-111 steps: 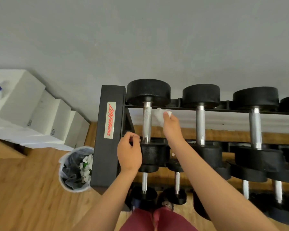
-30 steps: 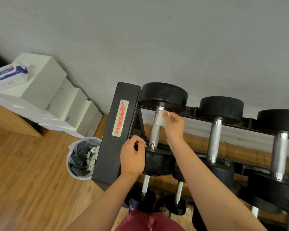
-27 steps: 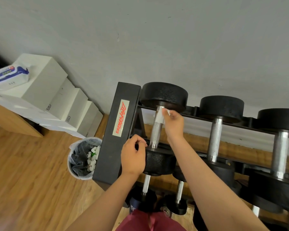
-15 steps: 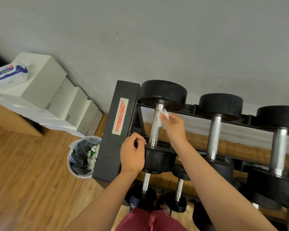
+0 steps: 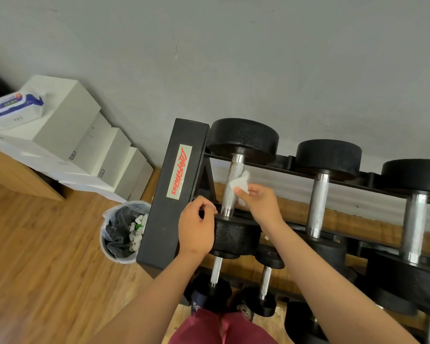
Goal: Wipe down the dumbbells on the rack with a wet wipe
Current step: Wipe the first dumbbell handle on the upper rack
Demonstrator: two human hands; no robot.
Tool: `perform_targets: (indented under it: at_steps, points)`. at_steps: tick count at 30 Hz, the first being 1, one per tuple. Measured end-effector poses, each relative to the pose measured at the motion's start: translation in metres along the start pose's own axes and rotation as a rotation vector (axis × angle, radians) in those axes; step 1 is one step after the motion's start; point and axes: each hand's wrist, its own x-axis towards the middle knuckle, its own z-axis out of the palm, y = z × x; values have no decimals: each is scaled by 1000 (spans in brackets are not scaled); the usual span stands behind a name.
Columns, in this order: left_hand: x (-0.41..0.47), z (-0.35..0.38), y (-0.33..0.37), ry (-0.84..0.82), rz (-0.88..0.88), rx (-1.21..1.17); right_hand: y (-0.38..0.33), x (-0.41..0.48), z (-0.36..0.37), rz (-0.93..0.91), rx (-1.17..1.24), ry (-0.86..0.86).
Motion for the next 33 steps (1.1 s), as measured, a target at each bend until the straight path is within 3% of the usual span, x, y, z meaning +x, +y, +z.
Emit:
perform_targets:
  at_steps: [7,12,16,23,26,33]
  points:
    - [0,0,0,-7,-12,2,-23,18,-2,9,2,20]
    - [1,1,0,2,6,10,0,1,-7,139,-28,-212]
    - [0,1,0,2,-7,4,-18,12,-19,121,-52,-322]
    - [1,1,-1,4,-7,-3,-10,14,-22,-77,-78,-50]
    - [1,1,-2,13,0,-17,-7,9,-15,-145,-111,-18]
    - [1,2,1,17,5,-25,-2,-3,0,-27,23,-105]
